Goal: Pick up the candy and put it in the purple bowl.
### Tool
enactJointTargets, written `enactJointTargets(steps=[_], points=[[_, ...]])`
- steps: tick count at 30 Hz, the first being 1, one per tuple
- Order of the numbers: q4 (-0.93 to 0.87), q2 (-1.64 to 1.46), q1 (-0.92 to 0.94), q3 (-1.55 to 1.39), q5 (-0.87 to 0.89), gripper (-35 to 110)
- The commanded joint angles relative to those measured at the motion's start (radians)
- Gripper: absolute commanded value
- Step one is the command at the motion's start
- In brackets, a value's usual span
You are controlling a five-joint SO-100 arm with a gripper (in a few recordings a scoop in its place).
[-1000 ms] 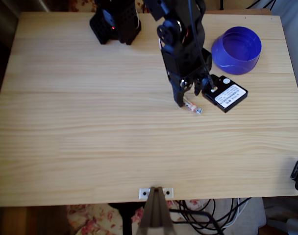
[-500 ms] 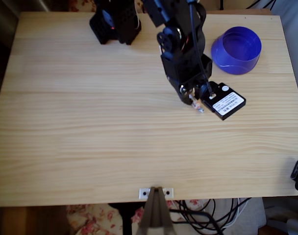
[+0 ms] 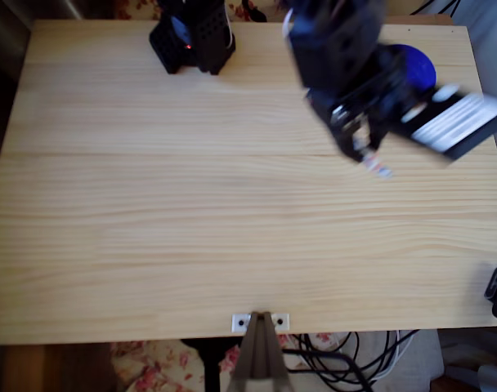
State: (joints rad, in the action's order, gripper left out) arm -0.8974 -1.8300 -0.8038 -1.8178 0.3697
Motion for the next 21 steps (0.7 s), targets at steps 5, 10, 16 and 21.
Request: enactJointTargets(steps=[5, 10, 16, 21], points=[[-0.025, -0.110, -0.281, 0.121, 0.023, -1], [-0.003, -0.109, -0.407, 0.061, 0.028, -1], [0.063, -0.075, -0.480, 0.015, 0.032, -1], [0.143, -0.035, -0.509, -0.020, 0.021, -1]])
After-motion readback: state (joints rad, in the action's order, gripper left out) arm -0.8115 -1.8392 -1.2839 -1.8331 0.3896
